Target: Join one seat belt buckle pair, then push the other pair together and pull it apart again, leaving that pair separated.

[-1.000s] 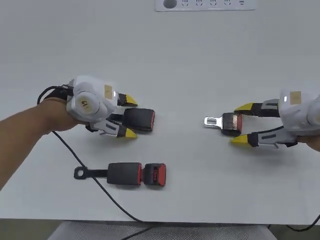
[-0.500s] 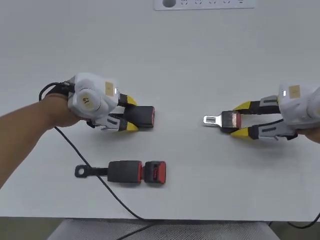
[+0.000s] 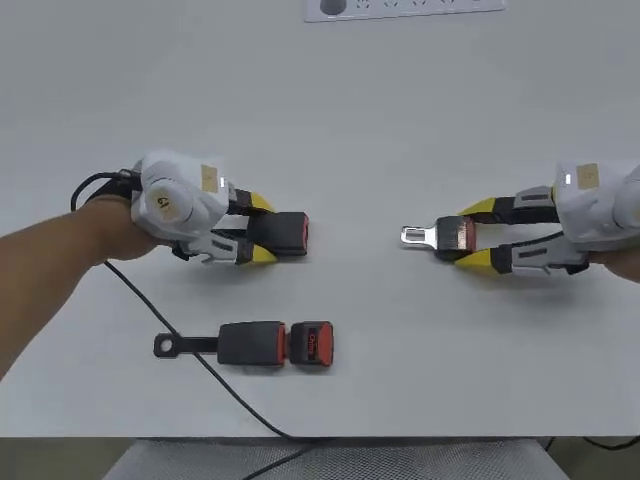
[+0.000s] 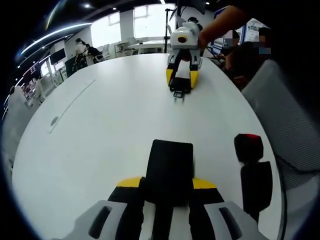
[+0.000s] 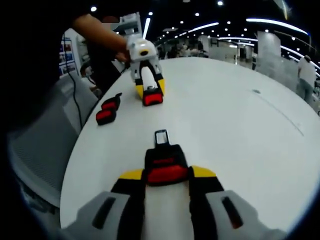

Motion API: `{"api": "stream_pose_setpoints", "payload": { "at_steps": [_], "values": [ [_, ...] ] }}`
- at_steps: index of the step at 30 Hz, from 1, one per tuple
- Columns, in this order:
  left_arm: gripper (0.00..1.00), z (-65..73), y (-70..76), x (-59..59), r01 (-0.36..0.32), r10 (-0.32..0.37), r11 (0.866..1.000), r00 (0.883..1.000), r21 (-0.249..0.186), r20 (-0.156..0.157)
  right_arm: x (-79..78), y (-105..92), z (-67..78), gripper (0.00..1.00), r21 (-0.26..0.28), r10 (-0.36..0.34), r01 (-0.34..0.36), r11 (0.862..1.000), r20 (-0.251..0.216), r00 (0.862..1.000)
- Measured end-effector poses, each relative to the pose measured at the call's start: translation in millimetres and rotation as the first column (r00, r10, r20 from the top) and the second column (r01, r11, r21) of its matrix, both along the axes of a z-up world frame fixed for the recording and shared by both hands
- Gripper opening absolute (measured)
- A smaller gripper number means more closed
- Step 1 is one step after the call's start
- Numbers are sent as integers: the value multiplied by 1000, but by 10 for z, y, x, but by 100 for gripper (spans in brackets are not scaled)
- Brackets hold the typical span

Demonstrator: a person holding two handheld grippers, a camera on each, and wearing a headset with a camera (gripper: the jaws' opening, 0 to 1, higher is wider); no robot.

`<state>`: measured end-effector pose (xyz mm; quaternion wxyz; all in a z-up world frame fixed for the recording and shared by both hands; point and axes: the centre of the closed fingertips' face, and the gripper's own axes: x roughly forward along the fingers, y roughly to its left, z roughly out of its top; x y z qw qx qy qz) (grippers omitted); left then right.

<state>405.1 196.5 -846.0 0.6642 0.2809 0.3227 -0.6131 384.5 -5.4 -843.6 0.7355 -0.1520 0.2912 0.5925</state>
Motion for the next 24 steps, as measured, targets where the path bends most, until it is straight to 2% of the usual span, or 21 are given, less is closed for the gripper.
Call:
{"api": "stream_pose_setpoints", "payload": {
  "at_steps": [12, 24],
  "values": [
    [36, 0, -8, 4, -6, 6, 1000, 1000, 7, -15, 71, 229, 13, 34, 55, -25, 25, 998, 7, 1000],
    [36, 3, -7, 8, -5, 5, 1000, 1000, 16, -16, 115, 570, -10, 34, 72, -15, 14, 997, 14, 1000]
  ]
}}
